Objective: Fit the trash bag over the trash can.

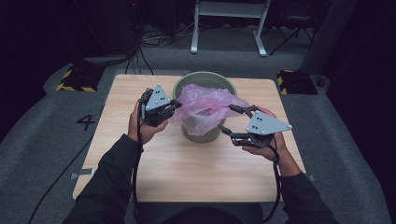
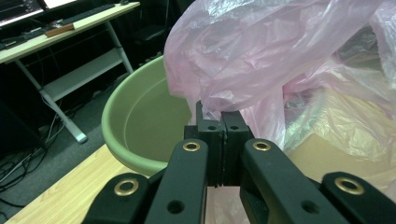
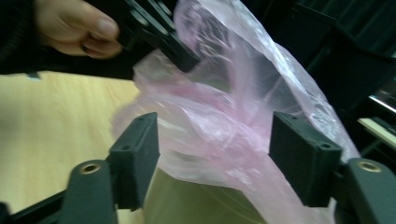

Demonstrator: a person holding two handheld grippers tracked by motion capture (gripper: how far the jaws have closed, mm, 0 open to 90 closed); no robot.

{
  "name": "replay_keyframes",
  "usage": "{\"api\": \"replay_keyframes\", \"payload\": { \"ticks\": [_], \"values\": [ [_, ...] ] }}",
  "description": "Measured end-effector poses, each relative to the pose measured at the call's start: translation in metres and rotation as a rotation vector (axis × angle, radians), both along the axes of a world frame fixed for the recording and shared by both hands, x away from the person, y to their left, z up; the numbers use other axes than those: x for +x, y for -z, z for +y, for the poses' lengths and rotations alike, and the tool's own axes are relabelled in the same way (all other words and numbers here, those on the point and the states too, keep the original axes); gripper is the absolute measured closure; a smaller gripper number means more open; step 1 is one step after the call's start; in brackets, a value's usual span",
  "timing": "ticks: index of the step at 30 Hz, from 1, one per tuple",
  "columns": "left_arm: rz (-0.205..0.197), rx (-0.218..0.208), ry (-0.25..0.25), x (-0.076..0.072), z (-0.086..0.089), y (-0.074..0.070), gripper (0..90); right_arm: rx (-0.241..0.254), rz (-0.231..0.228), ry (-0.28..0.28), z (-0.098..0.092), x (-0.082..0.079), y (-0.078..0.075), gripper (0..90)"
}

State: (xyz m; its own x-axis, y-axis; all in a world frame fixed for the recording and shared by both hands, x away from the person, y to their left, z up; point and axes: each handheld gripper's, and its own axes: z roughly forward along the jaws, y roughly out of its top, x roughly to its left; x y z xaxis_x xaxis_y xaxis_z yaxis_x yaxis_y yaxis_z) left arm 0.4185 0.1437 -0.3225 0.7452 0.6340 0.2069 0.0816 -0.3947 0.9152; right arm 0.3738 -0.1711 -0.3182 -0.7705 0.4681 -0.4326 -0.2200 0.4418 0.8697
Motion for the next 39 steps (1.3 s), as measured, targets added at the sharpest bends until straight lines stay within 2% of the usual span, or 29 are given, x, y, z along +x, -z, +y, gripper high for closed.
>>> {"api": "replay_keyframes", "payload": {
  "ticks": [3, 6, 7, 8, 13, 17, 20, 22, 24, 27, 33, 37, 39],
  "values": [
    [0.001, 0.0, 0.006, 0.001, -0.001, -0.001, 89.4, -0.031, 0.022, 0.019, 0.003, 0.009, -0.001, 26.7],
    [0.005, -0.004, 0.007, 0.003, -0.001, -0.001, 89.3, -0.033, 0.048, 0.04, 0.005, 0.019, 0.0, 27.9],
    [0.006, -0.004, 0.007, 0.004, -0.001, -0.001, 89.3, -0.029, 0.058, 0.039, 0.006, 0.021, 0.0, 31.9],
    [0.01, -0.008, 0.006, 0.005, 0.0, -0.001, 89.3, -0.029, 0.079, 0.027, 0.006, 0.024, 0.001, 39.7],
    [0.019, -0.018, -0.004, 0.011, 0.003, -0.001, 89.3, -0.04, 0.11, 0.001, 0.005, 0.03, 0.005, 73.3],
    [0.032, -0.025, -0.03, 0.02, 0.009, -0.001, 89.3, -0.049, 0.133, -0.027, 0.002, 0.032, 0.008, 88.9],
    [0.044, -0.024, -0.068, 0.031, 0.015, -0.001, 89.3, -0.067, 0.146, -0.069, -0.002, 0.03, 0.014, 90.0],
    [0.06, -0.031, -0.094, 0.04, 0.02, -0.001, 89.4, -0.087, 0.161, -0.076, -0.005, 0.029, 0.019, 90.0],
    [0.065, -0.027, -0.122, 0.047, 0.023, -0.001, 89.4, -0.1, 0.184, -0.1, -0.008, 0.031, 0.025, 90.0],
    [0.09, -0.008, -0.159, 0.063, 0.026, 0.002, 89.4, -0.126, 0.208, -0.107, -0.011, 0.033, 0.034, 90.0],
    [0.126, 0.006, -0.206, 0.088, 0.025, 0.012, 89.4, -0.156, 0.234, -0.089, -0.018, 0.04, 0.048, 89.9],
    [0.133, -0.009, -0.214, 0.099, 0.025, 0.017, 89.4, -0.168, 0.245, -0.071, -0.025, 0.044, 0.055, 89.4],
    [0.133, -0.008, -0.214, 0.101, 0.024, 0.019, 89.4, -0.171, 0.245, -0.056, -0.028, 0.045, 0.058, 82.9]
  ]
}}
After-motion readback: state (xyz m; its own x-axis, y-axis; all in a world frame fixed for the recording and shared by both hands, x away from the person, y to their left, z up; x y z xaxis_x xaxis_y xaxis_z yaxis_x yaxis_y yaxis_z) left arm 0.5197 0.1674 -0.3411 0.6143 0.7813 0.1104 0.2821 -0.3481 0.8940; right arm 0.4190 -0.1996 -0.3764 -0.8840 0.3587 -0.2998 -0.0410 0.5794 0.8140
